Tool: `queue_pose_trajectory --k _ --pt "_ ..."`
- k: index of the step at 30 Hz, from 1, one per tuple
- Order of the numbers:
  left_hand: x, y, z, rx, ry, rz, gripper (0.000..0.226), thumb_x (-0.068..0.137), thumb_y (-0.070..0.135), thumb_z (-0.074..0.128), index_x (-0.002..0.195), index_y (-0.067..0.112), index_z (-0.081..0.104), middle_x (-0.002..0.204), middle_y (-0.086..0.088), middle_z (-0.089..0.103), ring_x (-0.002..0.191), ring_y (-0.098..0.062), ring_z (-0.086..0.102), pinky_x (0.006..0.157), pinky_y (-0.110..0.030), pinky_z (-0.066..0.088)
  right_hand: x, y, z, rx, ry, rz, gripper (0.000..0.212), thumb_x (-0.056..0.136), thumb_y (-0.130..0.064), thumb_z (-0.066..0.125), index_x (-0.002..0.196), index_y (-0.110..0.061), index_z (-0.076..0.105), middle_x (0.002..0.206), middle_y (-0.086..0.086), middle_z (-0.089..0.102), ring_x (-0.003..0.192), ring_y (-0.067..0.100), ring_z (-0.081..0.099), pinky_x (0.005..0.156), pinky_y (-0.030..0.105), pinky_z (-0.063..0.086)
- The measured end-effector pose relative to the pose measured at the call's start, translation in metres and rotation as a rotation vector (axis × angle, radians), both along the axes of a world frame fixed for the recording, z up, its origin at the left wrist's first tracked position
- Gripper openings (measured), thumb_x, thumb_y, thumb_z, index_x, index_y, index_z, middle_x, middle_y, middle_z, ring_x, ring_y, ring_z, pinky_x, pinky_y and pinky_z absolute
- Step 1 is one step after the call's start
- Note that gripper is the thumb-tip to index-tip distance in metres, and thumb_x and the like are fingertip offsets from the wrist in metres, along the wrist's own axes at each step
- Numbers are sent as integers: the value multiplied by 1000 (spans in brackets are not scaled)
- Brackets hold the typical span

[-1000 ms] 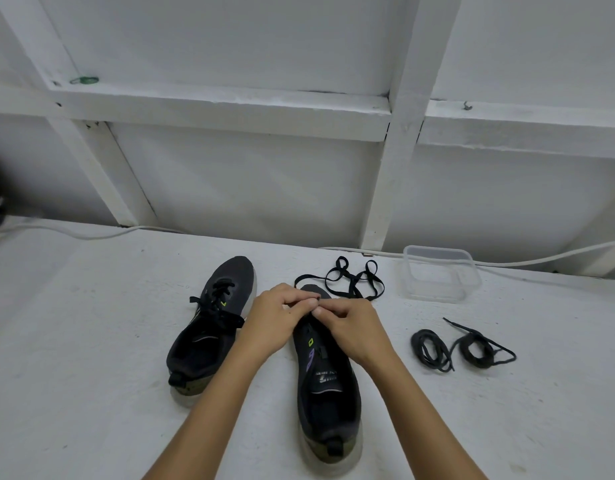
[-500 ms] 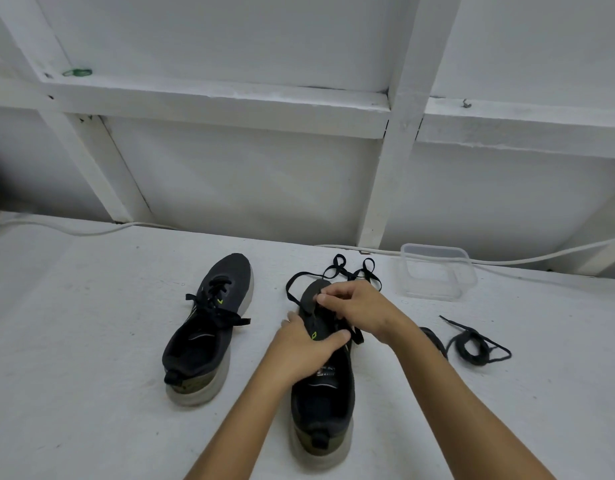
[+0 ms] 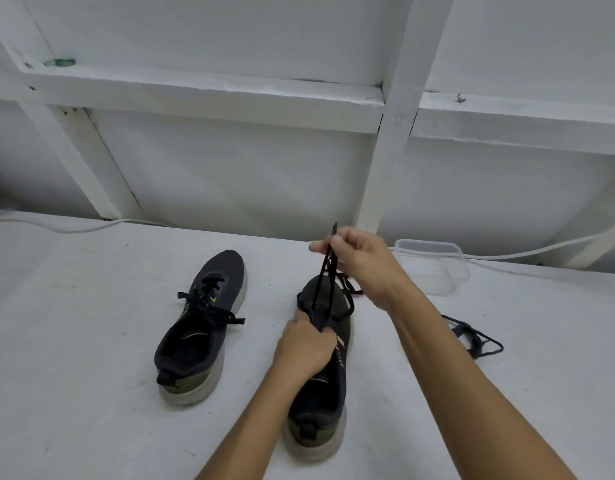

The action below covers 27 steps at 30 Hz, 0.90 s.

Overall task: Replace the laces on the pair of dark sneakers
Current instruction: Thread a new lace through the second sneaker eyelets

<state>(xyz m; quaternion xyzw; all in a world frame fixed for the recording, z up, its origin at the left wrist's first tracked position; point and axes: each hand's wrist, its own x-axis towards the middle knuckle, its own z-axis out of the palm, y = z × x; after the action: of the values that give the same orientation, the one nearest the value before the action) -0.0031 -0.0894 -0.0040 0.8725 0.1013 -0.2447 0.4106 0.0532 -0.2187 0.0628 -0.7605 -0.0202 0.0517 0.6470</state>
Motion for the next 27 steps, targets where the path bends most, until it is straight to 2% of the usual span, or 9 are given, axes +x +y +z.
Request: queue_pose_trajectory --k 3,6,8,11,13,15,19,21,27 --pt "1 0 0 1 -5 3 67 96 32 46 157 16 23 142 -10 50 126 -30 52 108 -43 43 3 6 29 325 -15 12 24 109 -10 41 92 -11 58 87 2 78 98 22 75 92 34 58" --pt "1 1 -1 -1 -6 1 69 97 34 46 158 18 19 144 -8 49 127 -29 51 108 -42 43 12 -2 60 571 -107 -22 26 110 -10 36 92 -10 54 76 -1 74 85 18 76 80 28 60" --pt "0 2 -1 -9 -8 0 70 97 36 47 159 18 19 144 -7 49 127 -28 51 108 -42 43 18 -10 73 586 -163 -57 25 110 -10 36 92 -12 53 70 -5 68 63 10 67 61 20 53" --pt "0 2 -2 -3 -9 5 70 96 36 48 158 17 20 142 -7 50 127 -28 51 108 -43 43 17 -14 59 59 -199 -78 24 106 -10 45 87 -13 59 71 -3 65 47 3 45 50 19 37" --pt "1 3 -2 11 -10 4 69 96 36 48 157 16 22 140 -8 51 126 -29 51 107 -44 43 10 -12 31 -453 -135 31 23 101 -21 54 83 -12 67 73 -1 66 52 6 50 55 29 42" --pt "1 3 -2 17 -12 3 67 96 37 48 155 16 25 139 -9 52 126 -30 52 106 -44 44 1 -10 3 -771 -68 154 17 93 -33 63 86 -20 73 76 -8 67 66 6 58 62 30 46" --pt "1 2 -1 16 -12 10 66 95 38 48 154 17 26 136 -10 54 124 -30 53 104 -45 45 -5 -9 -24 -922 20 281 28 86 -42 75 113 -38 74 105 -14 73 97 10 62 85 31 54" --pt "1 3 -1 18 -11 11 66 95 39 48 153 16 27 137 -11 54 124 -31 53 105 -45 45 -4 -9 -30 -954 51 332 39 85 -38 77 123 -43 70 114 -12 70 101 8 55 85 27 49" --pt "1 4 -2 11 -7 11 67 95 37 50 153 15 27 137 -10 54 124 -30 53 104 -44 46 1 -9 -38 -1166 -90 297 18 93 -37 70 107 -30 78 89 -11 57 99 18 59 72 28 38"
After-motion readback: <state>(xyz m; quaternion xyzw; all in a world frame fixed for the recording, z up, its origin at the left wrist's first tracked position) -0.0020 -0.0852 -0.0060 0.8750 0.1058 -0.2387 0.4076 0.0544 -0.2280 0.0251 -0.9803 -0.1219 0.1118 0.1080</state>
